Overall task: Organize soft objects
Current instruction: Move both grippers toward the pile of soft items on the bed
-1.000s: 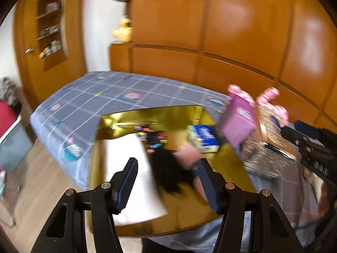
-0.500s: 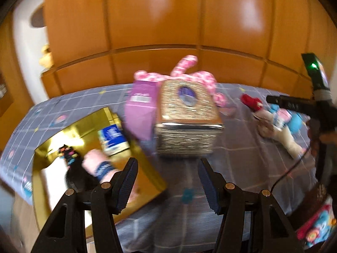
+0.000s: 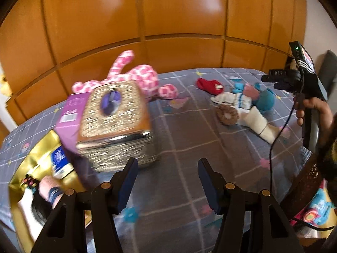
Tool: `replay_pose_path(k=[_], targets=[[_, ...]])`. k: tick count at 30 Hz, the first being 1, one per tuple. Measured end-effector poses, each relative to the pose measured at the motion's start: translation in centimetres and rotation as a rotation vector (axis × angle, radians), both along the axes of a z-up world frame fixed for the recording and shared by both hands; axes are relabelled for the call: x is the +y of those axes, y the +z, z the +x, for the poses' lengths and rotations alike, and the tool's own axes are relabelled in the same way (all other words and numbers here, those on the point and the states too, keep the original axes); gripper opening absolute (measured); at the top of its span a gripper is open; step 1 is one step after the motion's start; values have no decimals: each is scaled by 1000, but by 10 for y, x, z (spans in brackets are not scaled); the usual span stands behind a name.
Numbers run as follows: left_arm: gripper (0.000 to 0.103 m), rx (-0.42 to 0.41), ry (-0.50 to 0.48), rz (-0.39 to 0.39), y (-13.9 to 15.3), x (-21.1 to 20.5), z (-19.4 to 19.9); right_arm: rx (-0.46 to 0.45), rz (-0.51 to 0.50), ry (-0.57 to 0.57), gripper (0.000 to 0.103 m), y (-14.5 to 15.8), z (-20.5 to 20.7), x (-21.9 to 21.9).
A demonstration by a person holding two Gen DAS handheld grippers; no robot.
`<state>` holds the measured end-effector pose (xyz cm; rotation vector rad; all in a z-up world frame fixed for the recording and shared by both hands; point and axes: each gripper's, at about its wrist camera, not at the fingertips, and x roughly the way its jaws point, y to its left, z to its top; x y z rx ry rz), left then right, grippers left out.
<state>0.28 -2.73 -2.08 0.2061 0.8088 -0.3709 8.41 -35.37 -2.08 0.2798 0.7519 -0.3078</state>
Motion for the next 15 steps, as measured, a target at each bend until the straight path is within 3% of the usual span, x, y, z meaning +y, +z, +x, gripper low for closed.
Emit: replay_pose_path(k=[5,15], targets=[[60,52,-40,-16,-12,-28,15,-28,173,-125,54,-9,-8,-37],[60,139,-49,-24,-36,-53,33,26,324,-110,54,-30,-2,-45]])
